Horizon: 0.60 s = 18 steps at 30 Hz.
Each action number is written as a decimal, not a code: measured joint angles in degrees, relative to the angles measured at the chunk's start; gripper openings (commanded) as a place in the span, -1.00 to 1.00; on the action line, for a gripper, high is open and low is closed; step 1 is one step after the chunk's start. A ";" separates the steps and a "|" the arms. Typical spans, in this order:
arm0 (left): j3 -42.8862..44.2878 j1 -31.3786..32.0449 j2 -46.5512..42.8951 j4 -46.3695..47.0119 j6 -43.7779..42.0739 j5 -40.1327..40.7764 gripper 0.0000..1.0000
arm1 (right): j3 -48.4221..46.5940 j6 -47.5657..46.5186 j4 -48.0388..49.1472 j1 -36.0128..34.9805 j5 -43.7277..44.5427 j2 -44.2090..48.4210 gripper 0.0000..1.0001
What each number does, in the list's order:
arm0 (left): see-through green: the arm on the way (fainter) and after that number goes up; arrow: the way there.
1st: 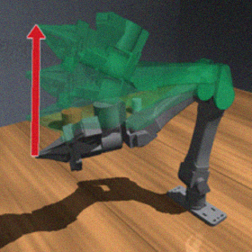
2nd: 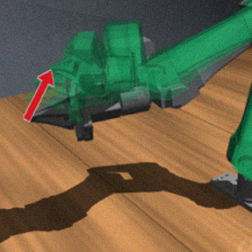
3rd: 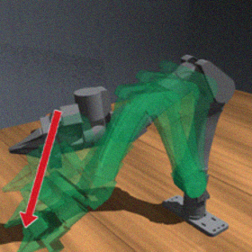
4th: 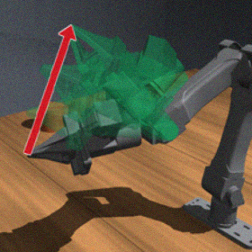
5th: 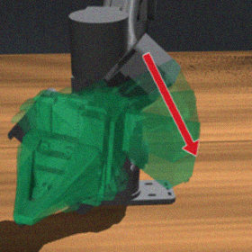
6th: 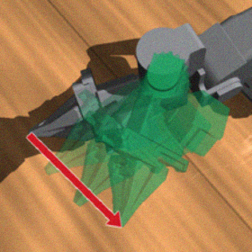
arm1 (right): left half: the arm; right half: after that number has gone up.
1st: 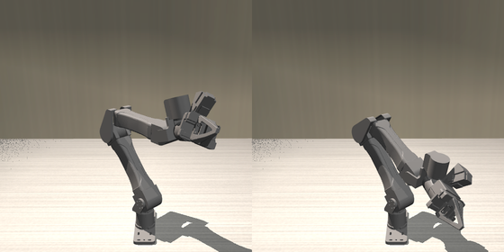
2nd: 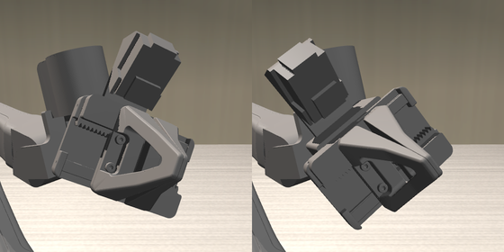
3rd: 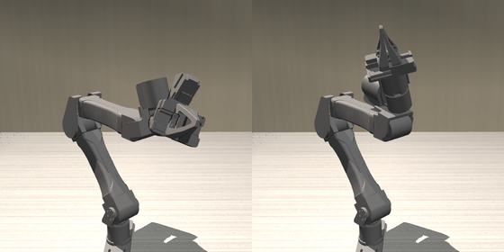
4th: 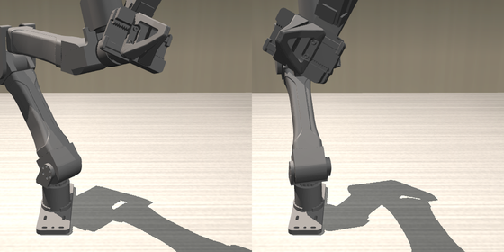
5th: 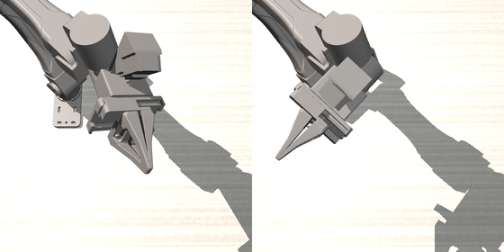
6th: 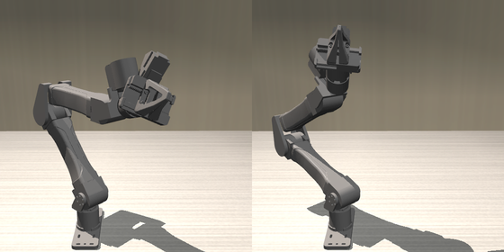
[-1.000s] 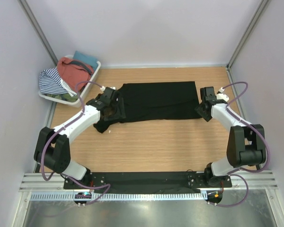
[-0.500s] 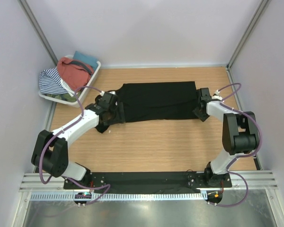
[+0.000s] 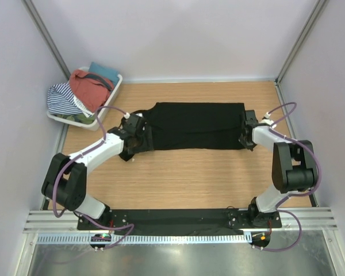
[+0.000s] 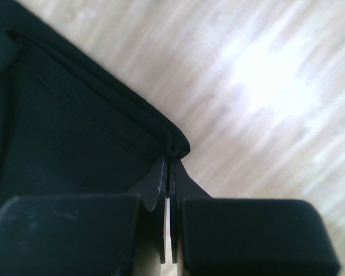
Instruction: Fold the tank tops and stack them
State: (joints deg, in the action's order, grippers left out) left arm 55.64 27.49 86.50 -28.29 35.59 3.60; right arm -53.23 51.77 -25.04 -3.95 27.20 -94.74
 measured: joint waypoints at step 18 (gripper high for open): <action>-13.46 -3.45 -20.85 -3.02 4.24 9.70 0.08 | 10.19 -2.08 -0.74 0.07 1.55 9.01 -0.97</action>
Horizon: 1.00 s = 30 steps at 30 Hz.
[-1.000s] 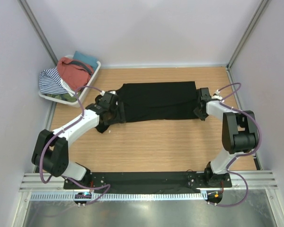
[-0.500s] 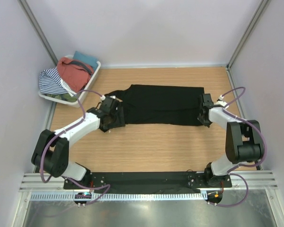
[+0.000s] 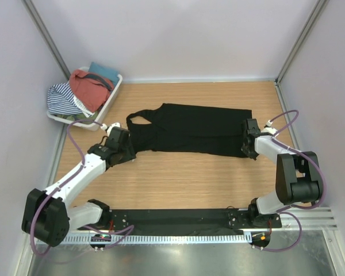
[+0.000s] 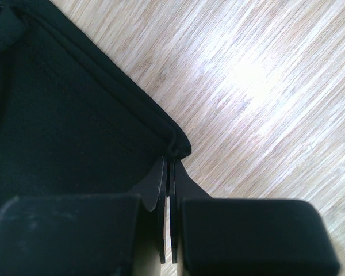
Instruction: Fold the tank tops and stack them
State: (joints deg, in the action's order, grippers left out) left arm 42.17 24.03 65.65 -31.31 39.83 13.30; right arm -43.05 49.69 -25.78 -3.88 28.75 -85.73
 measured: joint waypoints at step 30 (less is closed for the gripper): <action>1.09 -9.09 19.21 9.31 -3.30 0.96 -1.00 | 0.00 -0.90 -0.44 0.26 -1.01 1.18 -0.98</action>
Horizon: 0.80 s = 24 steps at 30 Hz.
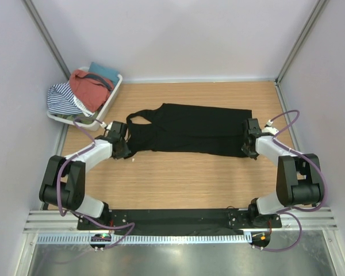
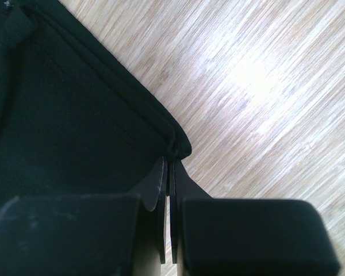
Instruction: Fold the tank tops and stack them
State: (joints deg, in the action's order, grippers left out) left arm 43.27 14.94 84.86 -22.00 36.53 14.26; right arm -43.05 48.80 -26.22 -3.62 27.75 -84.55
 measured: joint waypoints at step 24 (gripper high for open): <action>14.75 -3.61 2.78 -3.58 -0.17 9.81 -1.00 | 0.00 -2.14 -3.26 0.00 -1.03 2.71 -0.98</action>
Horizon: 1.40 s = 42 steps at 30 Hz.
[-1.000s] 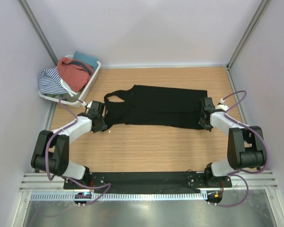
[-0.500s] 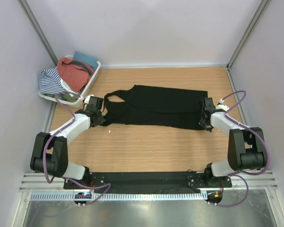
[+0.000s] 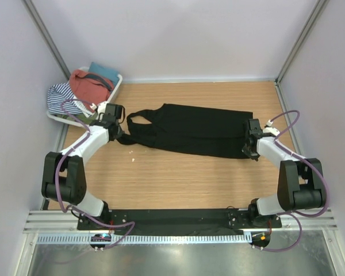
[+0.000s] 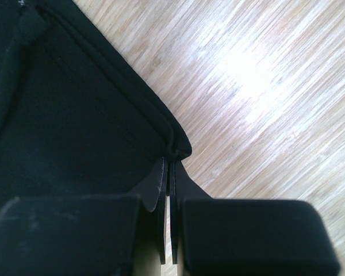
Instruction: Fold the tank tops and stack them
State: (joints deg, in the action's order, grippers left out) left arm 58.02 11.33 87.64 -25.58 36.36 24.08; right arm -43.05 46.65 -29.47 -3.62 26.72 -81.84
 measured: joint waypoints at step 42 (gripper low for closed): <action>-9.29 -4.42 -17.16 -9.99 10.47 0.42 0.41 | 7.48 5.55 -13.05 0.00 -2.86 19.91 -0.08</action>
State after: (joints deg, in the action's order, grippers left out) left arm 48.73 6.92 70.48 -35.57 46.83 24.49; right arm -35.57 52.21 -42.52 -3.62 23.86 -61.93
